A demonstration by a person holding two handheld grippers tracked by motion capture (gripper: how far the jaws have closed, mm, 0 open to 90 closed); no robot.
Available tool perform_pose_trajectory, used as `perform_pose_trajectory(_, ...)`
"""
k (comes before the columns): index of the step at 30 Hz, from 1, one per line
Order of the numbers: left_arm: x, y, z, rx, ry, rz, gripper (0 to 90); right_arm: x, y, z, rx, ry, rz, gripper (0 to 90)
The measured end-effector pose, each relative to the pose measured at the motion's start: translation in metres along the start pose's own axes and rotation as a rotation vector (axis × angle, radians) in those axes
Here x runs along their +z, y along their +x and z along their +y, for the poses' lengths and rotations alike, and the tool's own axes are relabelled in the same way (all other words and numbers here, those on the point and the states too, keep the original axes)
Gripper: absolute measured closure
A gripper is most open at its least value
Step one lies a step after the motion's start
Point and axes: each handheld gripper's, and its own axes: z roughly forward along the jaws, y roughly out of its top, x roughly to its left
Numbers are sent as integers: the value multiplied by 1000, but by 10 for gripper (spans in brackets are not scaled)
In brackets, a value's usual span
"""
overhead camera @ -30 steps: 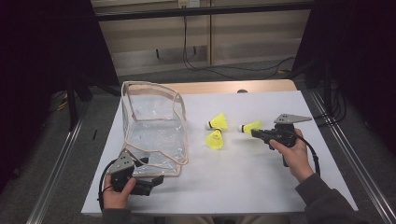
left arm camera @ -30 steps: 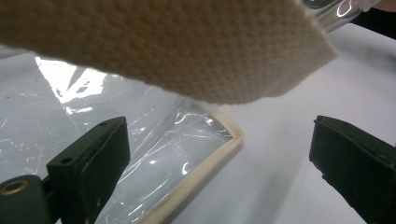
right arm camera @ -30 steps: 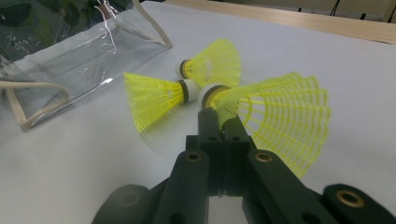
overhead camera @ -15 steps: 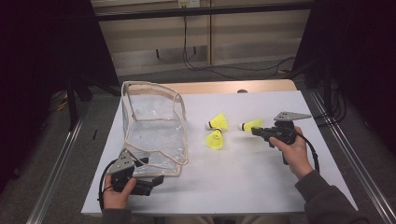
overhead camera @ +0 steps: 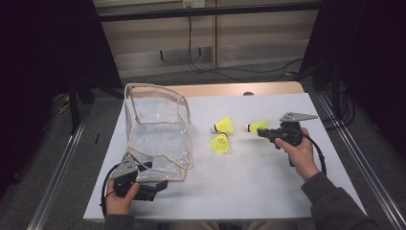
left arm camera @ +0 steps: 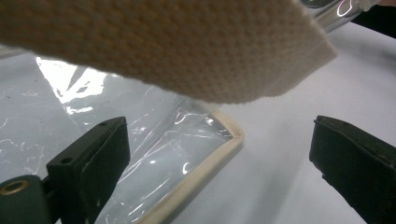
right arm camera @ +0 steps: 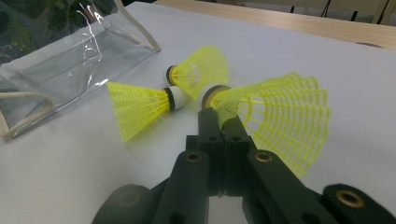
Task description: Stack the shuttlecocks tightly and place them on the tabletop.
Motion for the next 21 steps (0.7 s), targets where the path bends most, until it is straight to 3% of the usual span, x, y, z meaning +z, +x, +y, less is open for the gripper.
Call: perform_pose_trajectory(21, 0, 0, 0, 0, -3, -2, 51, 5, -4, 8, 2, -5, -19, 893)
